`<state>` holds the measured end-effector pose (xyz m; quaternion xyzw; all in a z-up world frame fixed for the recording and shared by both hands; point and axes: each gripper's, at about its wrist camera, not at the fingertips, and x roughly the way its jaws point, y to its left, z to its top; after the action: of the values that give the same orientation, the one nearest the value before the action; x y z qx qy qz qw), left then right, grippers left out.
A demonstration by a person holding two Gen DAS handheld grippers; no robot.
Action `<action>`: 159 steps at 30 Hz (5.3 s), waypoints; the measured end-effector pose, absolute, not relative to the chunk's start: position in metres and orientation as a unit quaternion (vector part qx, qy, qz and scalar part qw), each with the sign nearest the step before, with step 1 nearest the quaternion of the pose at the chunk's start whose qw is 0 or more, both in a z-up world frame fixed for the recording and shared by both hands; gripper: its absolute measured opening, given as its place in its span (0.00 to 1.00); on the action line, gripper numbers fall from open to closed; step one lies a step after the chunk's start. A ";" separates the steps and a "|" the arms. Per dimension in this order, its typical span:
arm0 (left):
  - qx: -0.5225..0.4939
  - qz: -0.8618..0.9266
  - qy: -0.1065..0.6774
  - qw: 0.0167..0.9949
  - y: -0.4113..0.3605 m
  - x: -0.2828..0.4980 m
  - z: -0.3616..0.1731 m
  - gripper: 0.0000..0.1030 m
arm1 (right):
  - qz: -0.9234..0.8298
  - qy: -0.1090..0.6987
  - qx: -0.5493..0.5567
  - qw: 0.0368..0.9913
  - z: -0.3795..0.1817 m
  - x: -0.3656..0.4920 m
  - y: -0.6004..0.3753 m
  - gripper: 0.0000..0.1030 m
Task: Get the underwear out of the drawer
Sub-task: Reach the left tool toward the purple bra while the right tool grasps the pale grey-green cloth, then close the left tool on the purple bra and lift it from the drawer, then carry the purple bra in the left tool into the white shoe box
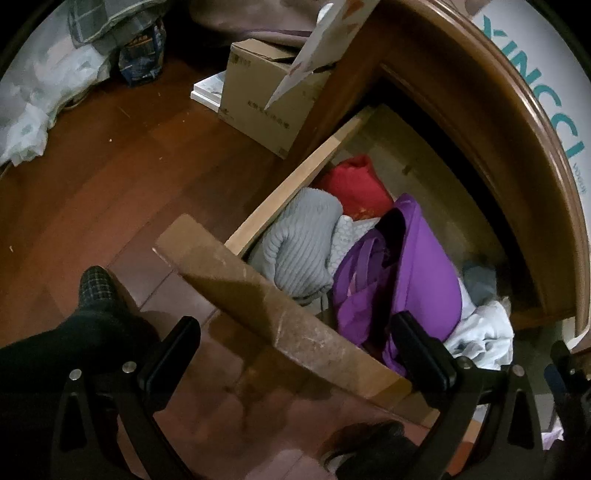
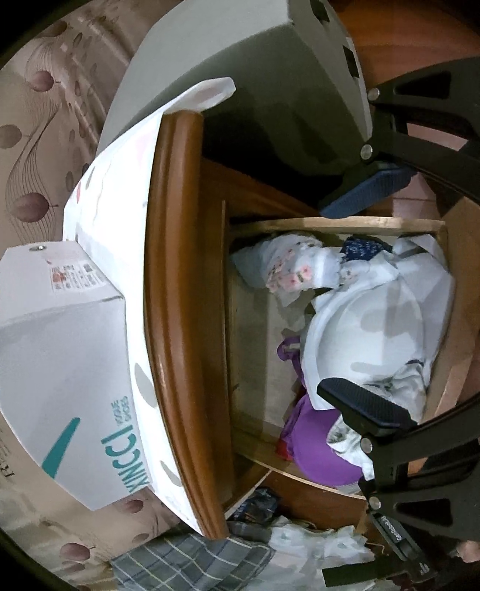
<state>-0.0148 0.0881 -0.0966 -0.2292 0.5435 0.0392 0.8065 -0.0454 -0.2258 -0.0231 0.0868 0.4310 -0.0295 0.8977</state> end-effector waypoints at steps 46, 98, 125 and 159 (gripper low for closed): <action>-0.073 0.004 0.494 0.866 0.094 0.033 -0.005 0.99 | 0.090 0.560 0.009 0.823 -0.083 0.006 -0.092 0.88; -0.170 -0.076 0.603 0.776 0.035 0.073 -0.072 0.96 | 0.088 0.495 0.164 0.849 -0.033 -0.025 -0.197 0.55; -0.157 -0.122 0.607 0.770 0.001 0.064 -0.081 0.18 | 0.066 0.493 0.176 0.850 -0.034 -0.028 -0.208 0.56; -0.064 -0.195 0.427 0.881 0.033 0.002 0.155 0.15 | 0.040 0.522 0.134 0.842 -0.049 -0.023 -0.196 0.56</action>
<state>0.0018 0.0327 0.1551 -0.0640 0.4273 -0.1946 0.8806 -0.0226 -0.1960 -0.0490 0.1338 0.5218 0.0403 0.8415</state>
